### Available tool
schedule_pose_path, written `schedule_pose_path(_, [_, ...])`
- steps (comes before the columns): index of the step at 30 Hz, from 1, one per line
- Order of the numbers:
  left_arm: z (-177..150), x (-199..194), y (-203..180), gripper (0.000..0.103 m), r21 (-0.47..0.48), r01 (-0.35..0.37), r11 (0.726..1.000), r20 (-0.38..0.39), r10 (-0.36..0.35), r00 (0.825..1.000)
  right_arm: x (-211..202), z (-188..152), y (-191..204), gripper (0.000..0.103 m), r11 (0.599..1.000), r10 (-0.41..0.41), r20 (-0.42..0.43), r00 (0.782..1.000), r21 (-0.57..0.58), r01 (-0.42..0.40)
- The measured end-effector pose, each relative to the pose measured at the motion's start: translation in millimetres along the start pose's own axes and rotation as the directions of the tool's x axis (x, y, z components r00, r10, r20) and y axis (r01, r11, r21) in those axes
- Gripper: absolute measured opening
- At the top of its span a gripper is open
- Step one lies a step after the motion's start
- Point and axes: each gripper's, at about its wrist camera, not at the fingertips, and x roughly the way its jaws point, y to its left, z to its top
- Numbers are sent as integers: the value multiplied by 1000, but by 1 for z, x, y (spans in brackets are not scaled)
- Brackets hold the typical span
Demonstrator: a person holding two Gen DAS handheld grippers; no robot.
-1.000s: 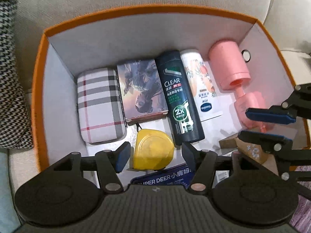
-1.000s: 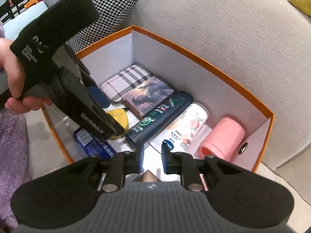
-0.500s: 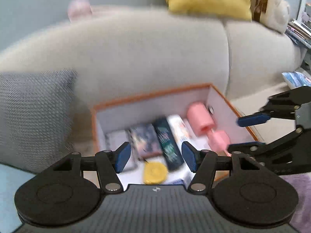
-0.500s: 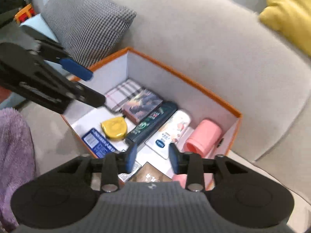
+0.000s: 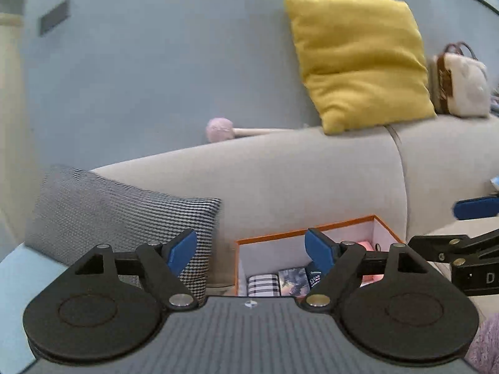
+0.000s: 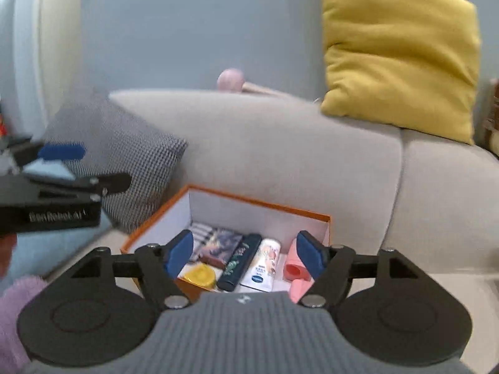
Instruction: Organize rigid objects
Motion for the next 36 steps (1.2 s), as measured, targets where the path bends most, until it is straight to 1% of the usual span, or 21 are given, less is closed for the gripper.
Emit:
schedule_pose_path(2, [-6, -8, 1, 93, -32, -21, 999, 12, 21, 1000, -14, -6, 5, 84, 999, -29, 43, 999, 36, 28])
schedule_pose_path(4, [-12, -15, 3, 94, -83, -25, 996, 6, 25, 1000, -25, -15, 11, 86, 996, -69, 74, 995, 68, 64])
schedule_pose_path(6, [-19, -17, 8, 94, -130, -12, 991, -13, 10, 1000, -31, -23, 13, 89, 992, -93, 80, 992, 92, 86])
schedule_pose_path(7, [-22, -17, 9, 94, -149, -7, 989, -24, 3, 1000, -33, -28, 14, 91, 991, -98, 79, 992, 104, 90])
schedule_pose_path(10, [-34, -19, 12, 94, -200, -10, 980, -65, -3, 998, -33, -40, 15, 91, 987, -94, 57, 994, 138, 86])
schedule_pose_path(12, [-43, -19, 11, 94, -212, -15, 977, -95, -6, 995, -30, -48, 14, 91, 984, -88, 39, 995, 159, 81])
schedule_pose_path(14, [-52, -23, 10, 94, -216, -25, 976, -119, -1, 993, -26, -54, 16, 91, 984, -83, 13, 996, 159, 80])
schedule_pose_path(17, [-60, -24, 5, 94, -232, -37, 972, -134, 6, 991, -25, -62, 21, 91, 984, -105, -2, 994, 141, 105])
schedule_pose_path(20, [-64, -28, -3, 94, -225, -10, 974, -126, -19, 992, -27, -71, 24, 92, 983, -124, -14, 992, 132, 125])
schedule_pose_path(22, [-67, -31, -10, 94, -200, -10, 980, -124, -16, 992, -27, -78, 25, 92, 981, -149, -22, 989, 121, 151])
schedule_pose_path(24, [-70, -32, -15, 94, -173, -6, 985, -134, -17, 991, -27, -85, 23, 93, 976, -179, -29, 983, 124, 181])
schedule_pose_path(26, [-74, -31, -18, 94, -163, -5, 987, -150, -19, 989, -27, -90, 19, 93, 972, -189, -37, 981, 138, 192])
schedule_pose_path(30, [-79, -30, -22, 94, -148, -20, 989, -185, -7, 983, -31, -94, 15, 94, 969, -187, -27, 982, 156, 189])
schedule_pose_path(33, [-80, -32, -23, 94, -146, -22, 989, -192, -7, 981, -34, -98, 13, 96, 970, -186, -14, 983, 155, 186])
schedule_pose_path(36, [-81, -32, -26, 94, -140, -20, 990, -199, -8, 980, -36, -102, 8, 96, 968, -181, -19, 983, 174, 182])
